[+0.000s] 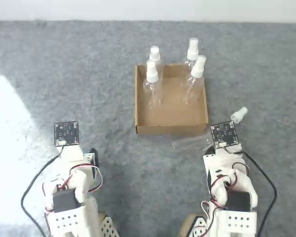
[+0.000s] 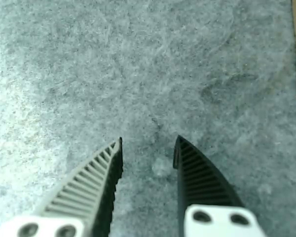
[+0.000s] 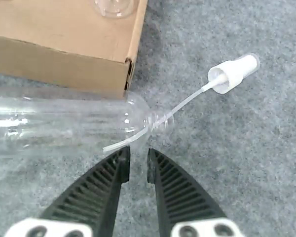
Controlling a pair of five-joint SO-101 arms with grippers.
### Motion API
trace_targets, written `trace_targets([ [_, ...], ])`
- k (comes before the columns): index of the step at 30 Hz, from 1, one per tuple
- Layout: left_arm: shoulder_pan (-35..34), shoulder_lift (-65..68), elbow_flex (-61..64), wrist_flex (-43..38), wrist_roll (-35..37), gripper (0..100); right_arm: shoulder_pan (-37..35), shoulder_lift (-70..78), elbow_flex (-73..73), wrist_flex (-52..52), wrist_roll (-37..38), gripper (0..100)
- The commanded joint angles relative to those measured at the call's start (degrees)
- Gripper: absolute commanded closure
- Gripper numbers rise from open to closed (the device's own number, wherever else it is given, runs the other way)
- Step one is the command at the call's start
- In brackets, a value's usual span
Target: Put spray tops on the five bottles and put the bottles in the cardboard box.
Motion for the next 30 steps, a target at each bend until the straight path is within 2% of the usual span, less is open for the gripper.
trace_targets([
  [1, 0.00, -1.05, -0.57, 0.79, -0.35, 85, -0.13, -0.13, 1.32, 0.48, 0.00, 96.1],
  [14, 0.00, -1.05, -0.57, 0.79, -0.35, 85, 0.57, -0.75, 0.44, -0.22, 0.09, 96.1],
  [17, 0.00, -1.05, -0.57, 0.79, -0.35, 85, 2.86, -0.66, -4.48, 1.63, -0.79, 96.1],
  [19, 0.18, -1.05, -0.57, 0.79, -0.35, 85, 4.35, -0.04, -9.76, 2.86, -4.66, 96.0],
  [22, 0.18, -1.05, -0.57, 0.79, -0.35, 85, 3.56, 0.04, -15.03, 3.38, -6.59, 95.4],
  [26, 0.18, -1.05, -0.57, 0.79, -0.35, 85, -1.89, 0.66, -17.93, 3.38, -7.56, 82.8],
  [30, 0.18, -1.05, -0.57, 0.79, -0.35, 85, -7.25, 6.99, -20.57, 3.12, -15.12, 69.4],
])
